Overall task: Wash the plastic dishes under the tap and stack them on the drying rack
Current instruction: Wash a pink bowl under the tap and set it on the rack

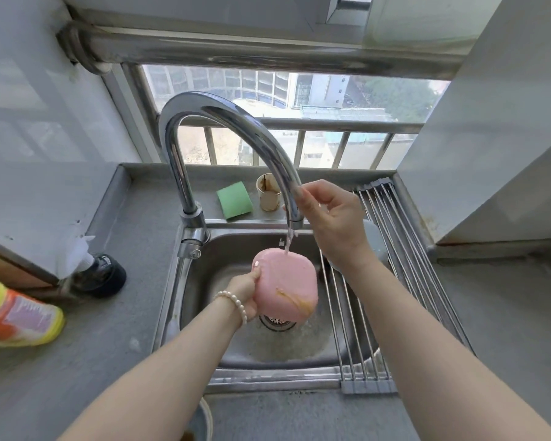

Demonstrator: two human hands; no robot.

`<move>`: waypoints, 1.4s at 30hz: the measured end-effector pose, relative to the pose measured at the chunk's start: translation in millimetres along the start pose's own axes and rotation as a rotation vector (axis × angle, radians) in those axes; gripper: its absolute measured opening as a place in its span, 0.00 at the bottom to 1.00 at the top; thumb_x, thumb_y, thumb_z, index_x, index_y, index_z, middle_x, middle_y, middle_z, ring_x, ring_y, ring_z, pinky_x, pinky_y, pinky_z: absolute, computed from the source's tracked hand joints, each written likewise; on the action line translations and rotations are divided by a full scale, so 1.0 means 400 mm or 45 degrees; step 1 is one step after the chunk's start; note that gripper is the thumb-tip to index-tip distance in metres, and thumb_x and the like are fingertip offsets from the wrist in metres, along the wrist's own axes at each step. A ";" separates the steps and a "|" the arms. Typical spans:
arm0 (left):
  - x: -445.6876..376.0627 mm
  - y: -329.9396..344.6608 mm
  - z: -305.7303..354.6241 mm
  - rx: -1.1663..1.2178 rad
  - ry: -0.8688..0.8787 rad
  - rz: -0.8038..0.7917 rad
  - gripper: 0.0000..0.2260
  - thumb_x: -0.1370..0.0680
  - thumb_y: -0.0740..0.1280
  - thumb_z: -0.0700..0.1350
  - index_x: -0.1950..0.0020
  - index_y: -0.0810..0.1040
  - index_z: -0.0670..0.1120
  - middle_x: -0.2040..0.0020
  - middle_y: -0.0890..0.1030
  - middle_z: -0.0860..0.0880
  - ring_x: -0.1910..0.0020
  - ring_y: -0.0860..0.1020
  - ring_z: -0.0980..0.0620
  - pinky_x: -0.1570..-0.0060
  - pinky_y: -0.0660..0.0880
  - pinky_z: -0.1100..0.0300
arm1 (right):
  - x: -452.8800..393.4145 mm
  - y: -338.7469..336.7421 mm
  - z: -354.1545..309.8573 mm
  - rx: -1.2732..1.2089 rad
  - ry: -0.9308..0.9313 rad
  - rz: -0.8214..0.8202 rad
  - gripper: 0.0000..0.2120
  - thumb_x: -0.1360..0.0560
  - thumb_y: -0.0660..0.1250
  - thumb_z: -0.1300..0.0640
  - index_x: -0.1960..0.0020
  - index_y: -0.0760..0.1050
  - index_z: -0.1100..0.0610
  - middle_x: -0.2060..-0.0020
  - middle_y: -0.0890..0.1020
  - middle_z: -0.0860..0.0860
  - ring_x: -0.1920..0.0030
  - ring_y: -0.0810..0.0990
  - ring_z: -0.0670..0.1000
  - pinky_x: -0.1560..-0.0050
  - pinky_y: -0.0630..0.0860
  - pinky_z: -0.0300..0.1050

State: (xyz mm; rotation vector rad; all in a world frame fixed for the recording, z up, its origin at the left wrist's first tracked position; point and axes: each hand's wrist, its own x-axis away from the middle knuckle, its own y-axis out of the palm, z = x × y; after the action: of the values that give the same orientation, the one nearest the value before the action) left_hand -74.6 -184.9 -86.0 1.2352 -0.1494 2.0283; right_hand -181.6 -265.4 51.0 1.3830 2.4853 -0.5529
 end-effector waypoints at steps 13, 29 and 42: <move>0.002 0.026 -0.031 0.112 0.180 0.323 0.23 0.20 0.60 0.57 0.45 0.78 0.37 0.50 0.81 0.42 0.52 0.79 0.45 0.54 0.74 0.56 | 0.235 0.161 0.155 0.660 0.335 -0.063 0.22 0.18 0.51 0.48 0.43 0.81 0.57 0.46 0.83 0.57 0.42 0.79 0.57 0.37 0.64 0.42; -0.015 -0.041 -0.027 -0.071 0.194 0.634 0.22 0.17 0.46 0.49 0.31 0.67 0.39 0.35 0.73 0.38 0.37 0.74 0.39 0.39 0.74 0.48 | 0.239 0.218 0.224 1.213 0.523 -0.325 0.31 0.26 0.47 0.41 0.31 0.71 0.55 0.31 0.69 0.62 0.33 0.69 0.67 0.38 0.70 0.65; -0.003 -0.052 -0.004 0.122 0.060 0.456 0.15 0.19 0.56 0.50 0.50 0.78 0.43 0.55 0.80 0.44 0.53 0.79 0.45 0.51 0.77 0.52 | 0.110 0.115 0.279 -0.125 1.489 0.076 0.27 0.22 0.64 0.48 0.32 0.67 0.66 0.39 0.76 0.59 0.43 0.77 0.57 0.44 0.73 0.48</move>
State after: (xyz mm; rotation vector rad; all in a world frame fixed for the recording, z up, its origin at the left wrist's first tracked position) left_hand -62.0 -169.6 -93.4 1.2904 -0.2694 2.3942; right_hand -162.2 -259.0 -76.0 2.1118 3.1484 0.5982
